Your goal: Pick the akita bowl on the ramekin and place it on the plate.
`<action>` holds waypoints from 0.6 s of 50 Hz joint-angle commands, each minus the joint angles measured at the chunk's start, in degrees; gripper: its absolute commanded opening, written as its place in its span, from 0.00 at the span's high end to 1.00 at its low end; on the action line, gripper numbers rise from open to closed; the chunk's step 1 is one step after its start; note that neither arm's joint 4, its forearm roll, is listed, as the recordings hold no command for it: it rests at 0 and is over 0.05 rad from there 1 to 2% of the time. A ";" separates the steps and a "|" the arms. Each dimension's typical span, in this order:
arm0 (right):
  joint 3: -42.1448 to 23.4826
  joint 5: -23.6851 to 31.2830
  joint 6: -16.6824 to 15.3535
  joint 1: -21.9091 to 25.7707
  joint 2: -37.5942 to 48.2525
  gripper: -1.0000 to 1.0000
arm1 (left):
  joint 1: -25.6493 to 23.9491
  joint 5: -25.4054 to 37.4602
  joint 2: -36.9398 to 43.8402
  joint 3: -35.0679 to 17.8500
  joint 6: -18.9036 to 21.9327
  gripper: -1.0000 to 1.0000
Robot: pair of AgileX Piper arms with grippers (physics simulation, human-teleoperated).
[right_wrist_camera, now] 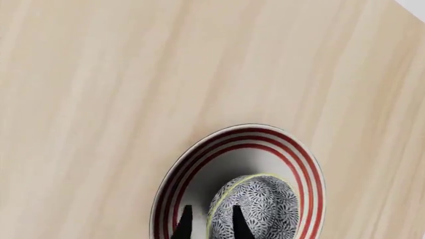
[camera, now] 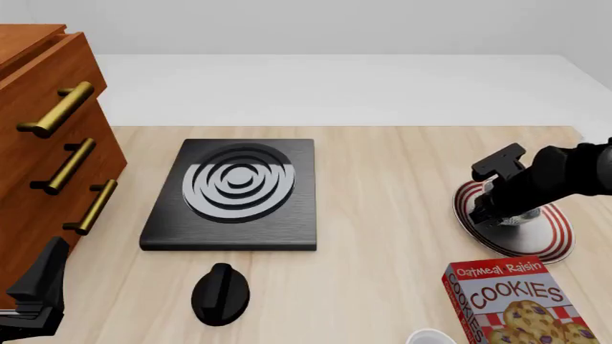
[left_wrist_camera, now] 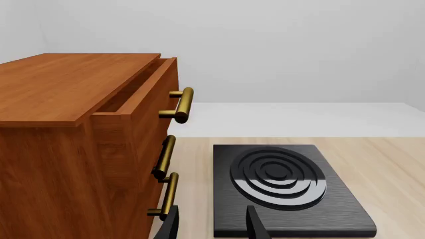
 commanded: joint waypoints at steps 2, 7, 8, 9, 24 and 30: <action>0.37 -0.32 0.69 0.11 -0.28 0.00 | 0.00 0.00 0.00 0.00 0.00 0.00; -0.28 1.18 1.99 0.59 -1.71 0.00 | 0.00 0.00 0.00 0.00 0.00 0.00; -0.39 1.22 1.86 0.62 -1.63 0.00 | 0.00 0.00 0.00 0.00 0.00 0.00; -0.33 1.32 1.59 0.67 -1.78 0.00 | 0.00 0.00 0.00 0.00 0.00 0.00; -2.29 5.43 2.36 1.59 -5.95 0.00 | 0.00 0.00 0.00 0.00 0.00 0.00; -2.24 5.89 3.81 2.35 -7.44 0.00 | 0.00 0.00 0.00 0.00 0.00 0.00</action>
